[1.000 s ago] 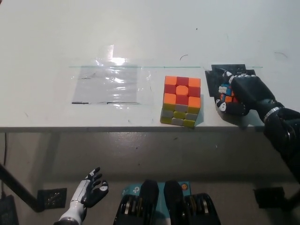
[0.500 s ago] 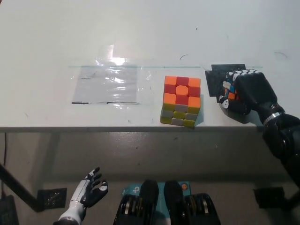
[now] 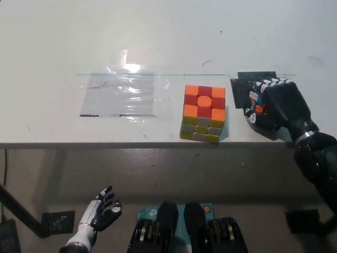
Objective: The robot uses its right hand to pick up the small cube kept on the middle on the desk and place it on the bigger cube kept next to it
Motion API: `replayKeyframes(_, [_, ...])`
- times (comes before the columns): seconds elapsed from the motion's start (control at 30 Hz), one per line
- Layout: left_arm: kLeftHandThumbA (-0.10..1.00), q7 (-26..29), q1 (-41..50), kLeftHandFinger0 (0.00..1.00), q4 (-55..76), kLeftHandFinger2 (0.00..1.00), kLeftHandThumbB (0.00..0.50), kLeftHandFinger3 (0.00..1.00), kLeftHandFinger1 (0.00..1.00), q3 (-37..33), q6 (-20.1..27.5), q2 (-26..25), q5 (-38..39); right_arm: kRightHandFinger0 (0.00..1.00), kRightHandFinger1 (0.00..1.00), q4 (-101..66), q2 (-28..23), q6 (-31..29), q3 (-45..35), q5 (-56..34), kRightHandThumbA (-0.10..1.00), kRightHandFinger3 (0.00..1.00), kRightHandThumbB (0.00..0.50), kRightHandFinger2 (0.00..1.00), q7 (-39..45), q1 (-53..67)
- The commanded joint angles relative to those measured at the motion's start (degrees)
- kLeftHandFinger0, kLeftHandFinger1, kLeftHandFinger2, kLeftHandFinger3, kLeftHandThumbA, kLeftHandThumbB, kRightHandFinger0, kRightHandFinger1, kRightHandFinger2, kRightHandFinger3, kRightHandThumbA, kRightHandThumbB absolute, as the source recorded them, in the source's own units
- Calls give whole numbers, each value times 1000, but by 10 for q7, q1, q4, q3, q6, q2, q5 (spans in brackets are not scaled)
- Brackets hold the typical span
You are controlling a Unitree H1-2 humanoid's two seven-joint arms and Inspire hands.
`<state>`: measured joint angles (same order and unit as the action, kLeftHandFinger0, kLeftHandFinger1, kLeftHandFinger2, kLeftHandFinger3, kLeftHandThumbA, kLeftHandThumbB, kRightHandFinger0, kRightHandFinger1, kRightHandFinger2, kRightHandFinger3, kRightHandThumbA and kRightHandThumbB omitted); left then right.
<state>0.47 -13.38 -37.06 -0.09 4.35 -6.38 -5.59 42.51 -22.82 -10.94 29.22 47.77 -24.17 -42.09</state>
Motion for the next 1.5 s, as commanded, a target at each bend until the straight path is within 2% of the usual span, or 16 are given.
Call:
replayKeyframes(0.0, [300, 1, -8, 1000, 14, 1000, 297, 1000, 1000, -1, 13, -7, 0, 0, 274, -48, -11, -8, -4, 29, -100, 53, 143, 473, -35, -19])
replayKeyframes(0.03, [301, 1, -8, 1000, 13, 1000, 297, 1000, 1000, -2, 16, -7, 0, 0, 308, -56, -10, -21, -11, 21, -100, 45, 162, 513, -40, -18])
replayKeyframes(0.07, [311, 3, -7, 1000, 14, 1000, 298, 1000, 1000, -3, 15, -7, -3, 0, 366, -65, -9, -24, -16, 14, -100, 57, 129, 599, -33, -18])
replayKeyframes(0.13, [307, 5, -5, 1000, 14, 1000, 300, 1000, 1000, -3, 18, -6, -4, 17, 438, -98, -9, -23, -25, 7, -100, 231, 136, 722, -20, -19])
replayKeyframes(0.2, [306, 3, -4, 1000, 16, 1000, 307, 1000, 1000, -2, 15, -6, -2, 0, 393, -134, -10, -11, -29, 13, -100, 366, 157, 716, -6, -21])
replayKeyframes(0.33, [267, -2, -1, 1000, 19, 1000, 294, 1000, 1000, 4, 12, -3, 10, 8, 418, -201, -11, 0, -42, 6, -100, 466, 163, 741, 41, -26])
replayKeyframes(0.53, [303, 1, -2, 1000, 8, 1000, 318, 1000, 1000, 3, 21, -4, 5, 0, 282, -275, -10, 10, -52, 12, -100, 466, 167, 602, 87, -32])
replayKeyframes(0.57, [315, 2, -2, 1000, 5, 1000, 308, 1000, 1000, 1, 24, -5, 3, 58, 355, -289, -9, 12, -53, 18, -100, 486, 190, 579, 88, -32])
replayKeyframes(0.67, [317, 2, -2, 1000, 4, 1000, 305, 1000, 1000, -1, 22, -6, 0, 0, 273, -336, -4, 24, -58, 11, -100, 517, 116, 607, 124, -28])
replayKeyframes(0.77, [329, 3, -4, 1000, 1, 1000, 302, 1000, 1000, -3, 24, -8, -4, 0, 242, -355, 7, 15, -64, -5, -100, 493, 213, 587, 136, -23])
replayKeyframes(0.87, [301, 2, 0, 1000, 13, 1000, 297, 1000, 1000, -1, 15, -5, 0, 0, 273, -357, 18, 9, -66, -4, -100, 465, 244, 550, 136, -14])
replayKeyframes(0.9, [295, 2, 0, 1000, 14, 1000, 291, 1000, 1000, -1, 14, -5, 0, 0, 183, -355, 19, 6, -66, -3, -100, 454, 231, 541, 135, -13])
replayKeyframes(0.97, [289, 2, -4, 1000, 6, 1000, 295, 1000, 1000, -2, 23, -6, 0, 0, 132, -338, 24, -6, -65, 3, -100, 450, 223, 575, 122, -9])
replayKeyframes(1.23, [293, 1, -3, 1000, 17, 1000, 291, 1000, 1000, -3, 13, -6, -2, 0, 266, -292, 47, -23, -63, -3, -100, 412, 236, 654, 103, 2])
replayKeyframes(1.37, [306, 1, -7, 1000, 14, 1000, 306, 1000, 1000, -2, 11, -8, -2, 0, 347, -281, 52, -24, -63, 0, -100, 464, 276, 716, 105, 3])
replayKeyframes(1.47, [296, -1, -12, 1000, 11, 1000, 294, 1000, 1000, -4, 17, -11, -4, 0, 357, -245, 57, -38, -61, 2, -100, 484, 258, 725, 90, 0])
